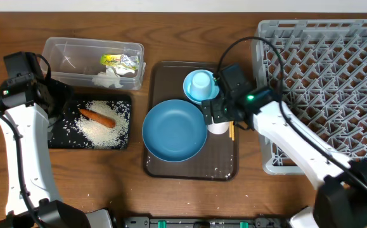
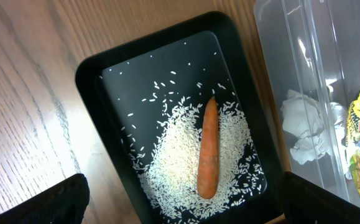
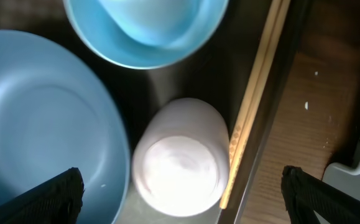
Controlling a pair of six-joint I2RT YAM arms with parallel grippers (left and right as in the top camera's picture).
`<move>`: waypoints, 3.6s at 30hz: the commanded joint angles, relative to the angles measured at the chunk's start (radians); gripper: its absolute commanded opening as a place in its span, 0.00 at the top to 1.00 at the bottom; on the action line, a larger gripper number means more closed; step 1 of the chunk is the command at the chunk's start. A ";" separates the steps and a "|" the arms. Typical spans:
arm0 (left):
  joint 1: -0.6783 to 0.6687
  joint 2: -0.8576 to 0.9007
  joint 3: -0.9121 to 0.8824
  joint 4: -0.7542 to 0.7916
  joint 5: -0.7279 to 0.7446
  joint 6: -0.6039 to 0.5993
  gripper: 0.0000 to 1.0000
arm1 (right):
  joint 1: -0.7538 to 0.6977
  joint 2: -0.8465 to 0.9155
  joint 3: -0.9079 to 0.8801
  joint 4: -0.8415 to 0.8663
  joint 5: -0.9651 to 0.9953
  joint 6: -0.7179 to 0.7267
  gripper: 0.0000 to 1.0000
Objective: Sort waste into correct bins and load items into the dishwasher rack
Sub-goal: 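Lower the right gripper and grasp the white cup, then lift the white cup and carry it right over the grey dish rack, then release the cup in the rack and move the right gripper to the light blue cup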
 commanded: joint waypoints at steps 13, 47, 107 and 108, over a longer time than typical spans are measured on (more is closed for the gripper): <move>0.004 0.008 0.001 -0.006 -0.012 0.002 0.02 | 0.060 0.102 0.010 0.041 0.013 0.035 0.02; 0.004 0.008 0.001 -0.006 -0.012 0.002 0.02 | 0.058 0.089 0.023 0.008 0.089 0.039 0.39; 0.004 0.008 0.001 -0.006 -0.012 0.002 0.02 | -1.205 -0.051 0.210 -0.068 -0.063 -0.186 0.18; 0.004 0.008 0.001 -0.006 -0.012 0.002 0.02 | -1.204 -0.051 0.210 -0.069 -0.067 -0.186 0.18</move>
